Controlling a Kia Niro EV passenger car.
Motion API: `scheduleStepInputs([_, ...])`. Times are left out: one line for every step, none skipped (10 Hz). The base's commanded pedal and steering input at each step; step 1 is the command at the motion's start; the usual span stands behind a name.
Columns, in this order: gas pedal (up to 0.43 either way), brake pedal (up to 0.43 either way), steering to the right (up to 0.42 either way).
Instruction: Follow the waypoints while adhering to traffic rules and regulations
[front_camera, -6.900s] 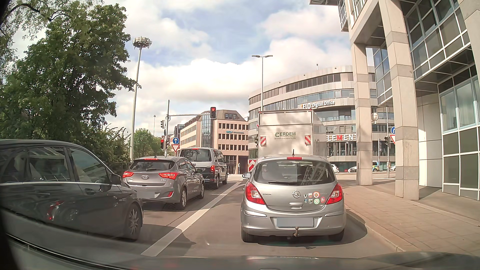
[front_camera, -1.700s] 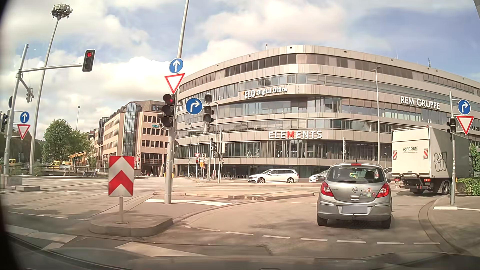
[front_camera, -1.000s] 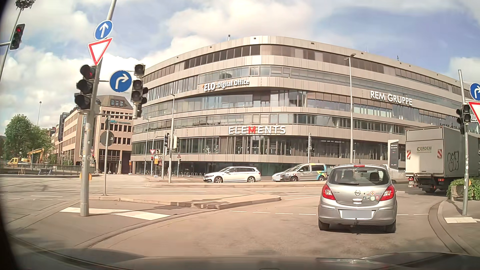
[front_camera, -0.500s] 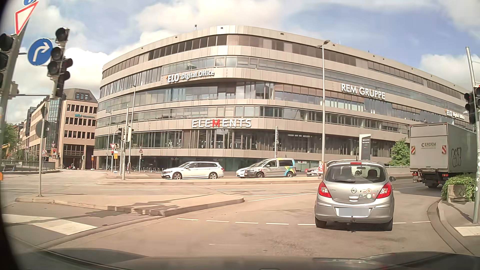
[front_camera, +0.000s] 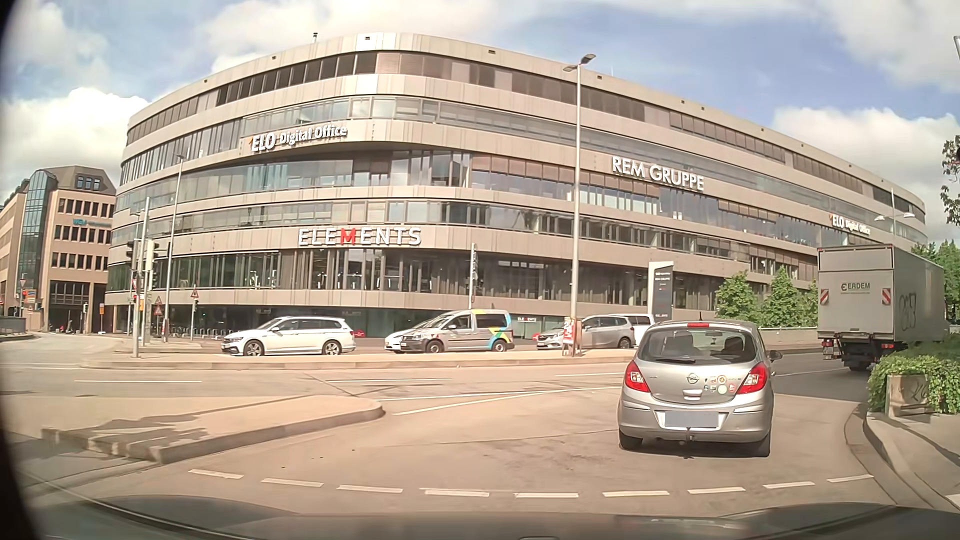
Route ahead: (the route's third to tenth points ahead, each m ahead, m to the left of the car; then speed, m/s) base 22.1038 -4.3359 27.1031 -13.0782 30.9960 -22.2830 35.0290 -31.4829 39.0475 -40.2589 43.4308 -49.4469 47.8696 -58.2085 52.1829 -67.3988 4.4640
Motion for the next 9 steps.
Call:
scheduleStepInputs([0.118,0.0,0.273])
scheduleStepInputs([0.13,0.0,0.26])
scheduleStepInputs([0.13,0.0,0.239])
scheduleStepInputs([0.138,0.0,0.219])
scheduleStepInputs([0.138,0.0,0.206])
scheduleStepInputs([0.138,0.0,0.205])
scheduleStepInputs([0.138,0.0,0.211])
scheduleStepInputs([0.138,0.0,0.218])
scheduleStepInputs([0.138,0.0,0.225])
